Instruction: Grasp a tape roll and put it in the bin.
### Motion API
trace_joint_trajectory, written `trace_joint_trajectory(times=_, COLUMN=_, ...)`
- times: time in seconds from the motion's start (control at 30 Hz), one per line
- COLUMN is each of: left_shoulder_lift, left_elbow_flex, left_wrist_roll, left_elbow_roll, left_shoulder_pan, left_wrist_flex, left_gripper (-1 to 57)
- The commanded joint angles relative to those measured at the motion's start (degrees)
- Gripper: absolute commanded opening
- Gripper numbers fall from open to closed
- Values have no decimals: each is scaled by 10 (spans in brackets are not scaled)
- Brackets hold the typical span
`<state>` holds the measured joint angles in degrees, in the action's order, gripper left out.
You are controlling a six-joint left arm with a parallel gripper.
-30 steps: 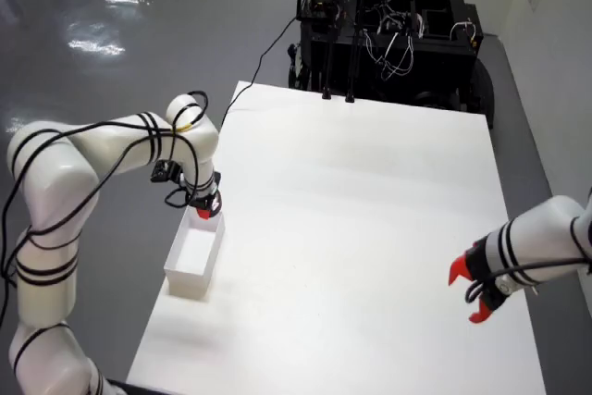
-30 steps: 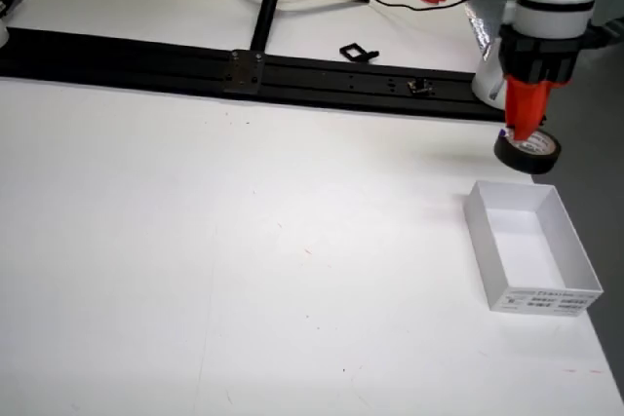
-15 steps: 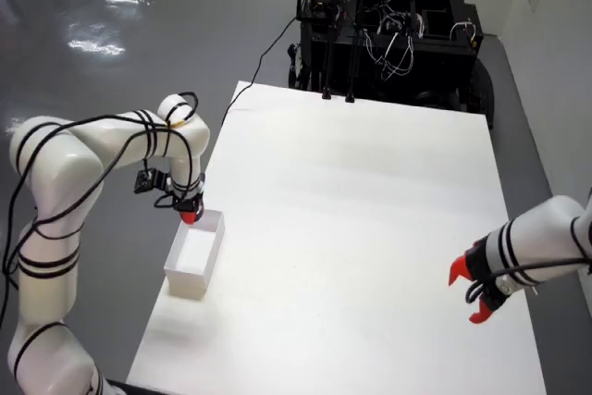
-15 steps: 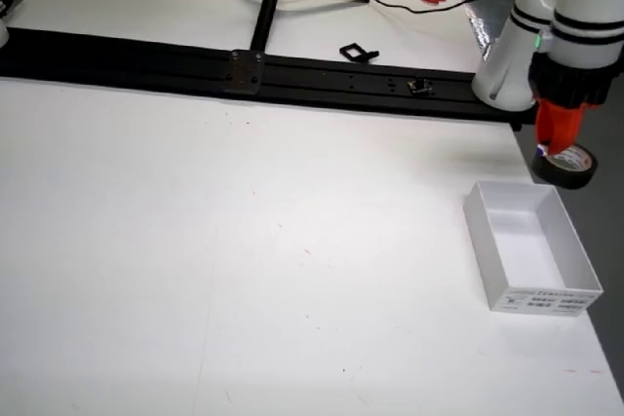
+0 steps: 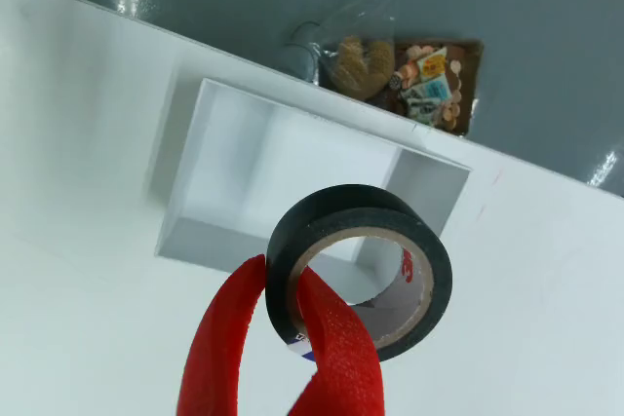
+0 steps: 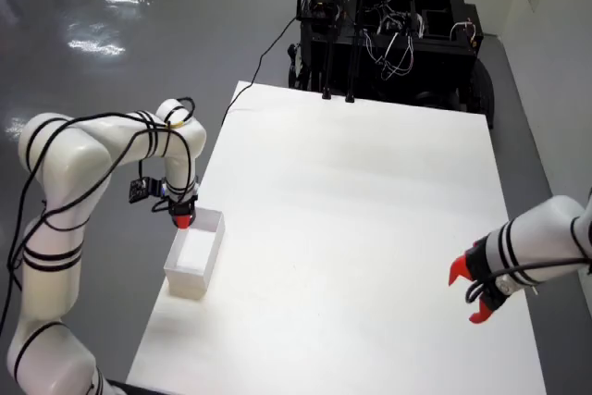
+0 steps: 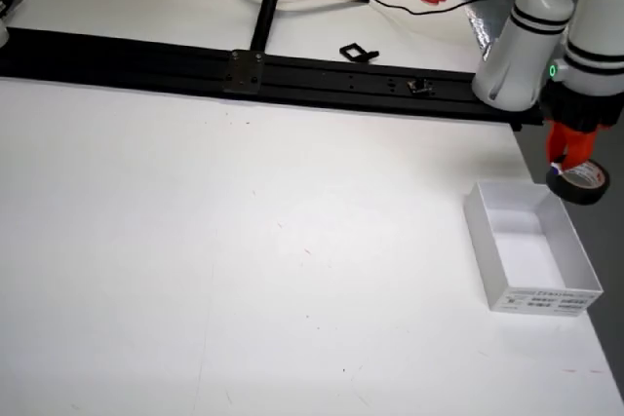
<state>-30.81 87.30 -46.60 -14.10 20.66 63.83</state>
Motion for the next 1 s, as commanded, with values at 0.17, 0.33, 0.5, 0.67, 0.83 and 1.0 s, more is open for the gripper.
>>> trace_joint_trajectory(times=0.17, left_shoulder_lift=-93, left_elbow_flex=2, left_wrist_roll=-36, left_elbow_roll=-4, left_shoulder_pan=-6, left_wrist_flex=-79, left_gripper=-8)
trace_joint_trajectory(times=0.33, left_shoulder_lift=-102, left_elbow_flex=2, left_wrist_roll=-44, left_elbow_roll=-8, left_shoulder_pan=-11, left_wrist_flex=-97, left_gripper=-8)
trace_joint_trajectory(times=0.5, left_shoulder_lift=-103, left_elbow_flex=2, left_wrist_roll=-52, left_elbow_roll=-13, left_shoulder_pan=-15, left_wrist_flex=-109, left_gripper=-8)
trace_joint_trajectory(times=0.67, left_shoulder_lift=-109, left_elbow_flex=2, left_wrist_roll=-54, left_elbow_roll=-15, left_shoulder_pan=-19, left_wrist_flex=-113, left_gripper=-8)
trace_joint_trajectory(times=0.83, left_shoulder_lift=-109, left_elbow_flex=2, left_wrist_roll=-55, left_elbow_roll=-19, left_shoulder_pan=-19, left_wrist_flex=-114, left_gripper=9)
trace_joint_trajectory(times=1.0, left_shoulder_lift=-110, left_elbow_flex=2, left_wrist_roll=-55, left_elbow_roll=-19, left_shoulder_pan=-10, left_wrist_flex=-122, left_gripper=173)
